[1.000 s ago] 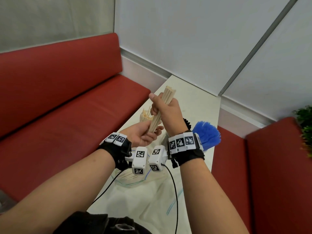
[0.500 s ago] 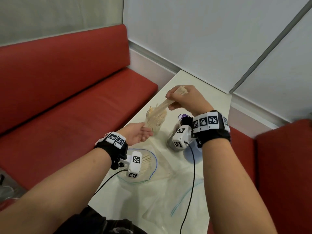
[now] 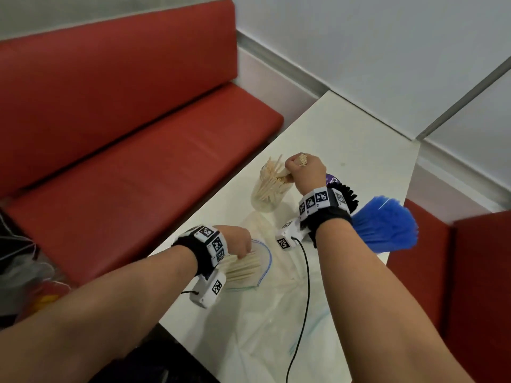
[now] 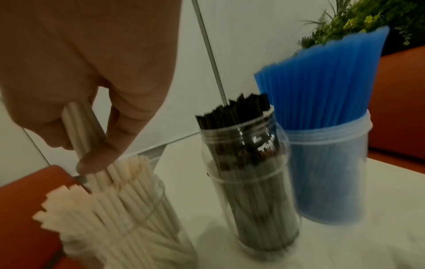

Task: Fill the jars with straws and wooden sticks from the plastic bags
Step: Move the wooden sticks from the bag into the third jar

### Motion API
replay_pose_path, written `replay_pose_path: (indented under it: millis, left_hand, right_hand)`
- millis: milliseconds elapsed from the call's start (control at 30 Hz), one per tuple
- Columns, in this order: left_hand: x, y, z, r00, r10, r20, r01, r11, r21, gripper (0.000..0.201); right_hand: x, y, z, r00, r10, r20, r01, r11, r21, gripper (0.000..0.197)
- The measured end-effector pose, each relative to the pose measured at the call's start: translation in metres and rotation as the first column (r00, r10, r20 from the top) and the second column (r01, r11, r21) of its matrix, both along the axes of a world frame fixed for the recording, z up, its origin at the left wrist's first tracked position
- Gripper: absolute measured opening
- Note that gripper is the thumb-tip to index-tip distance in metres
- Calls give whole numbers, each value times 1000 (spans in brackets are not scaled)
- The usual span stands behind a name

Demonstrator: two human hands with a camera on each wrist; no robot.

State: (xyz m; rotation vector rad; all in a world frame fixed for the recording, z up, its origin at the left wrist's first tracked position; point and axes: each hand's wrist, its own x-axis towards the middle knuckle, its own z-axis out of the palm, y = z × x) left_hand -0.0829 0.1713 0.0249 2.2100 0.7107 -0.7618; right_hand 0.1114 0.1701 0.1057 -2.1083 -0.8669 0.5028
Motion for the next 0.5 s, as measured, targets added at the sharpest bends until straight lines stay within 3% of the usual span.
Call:
replay_pose_path:
  millis: [100, 200, 267, 333, 400, 467, 500]
  left_hand:
    - [-3, -13, -25, 1000, -30, 3, 29, 994, 106, 54]
    - [-8, -30, -46, 1000, -15, 2, 14, 970, 244, 84]
    - [-9, -35, -53, 1000, 13, 10, -15, 950, 313, 86]
    - [-12, -37, -57, 1000, -3, 16, -3, 928, 373, 79]
    - [-16, -40, -61, 1000, -11, 19, 2, 912, 409, 73]
    - [-19, -43, -65, 1000, -14, 27, 2, 910, 414, 65]
    - [-21, -43, -66, 999, -31, 25, 18, 909, 417, 57]
  right_hand:
    - [0, 5, -24, 999, 7, -36, -8, 999, -36, 13]
    - [-3, 9, -35, 997, -13, 81, 10, 999, 33, 29]
    - [-6, 12, -34, 988, -35, 154, 3, 979, 203, 37]
    - [-11, 18, -41, 960, 18, 280, -83, 972, 221, 41]
    - [-17, 21, -54, 899, 156, 409, -161, 987, -23, 51]
    - [-22, 19, -70, 848, 323, 420, -180, 921, -345, 70]
    - [-22, 18, -76, 829, 377, 414, -186, 883, -432, 77]
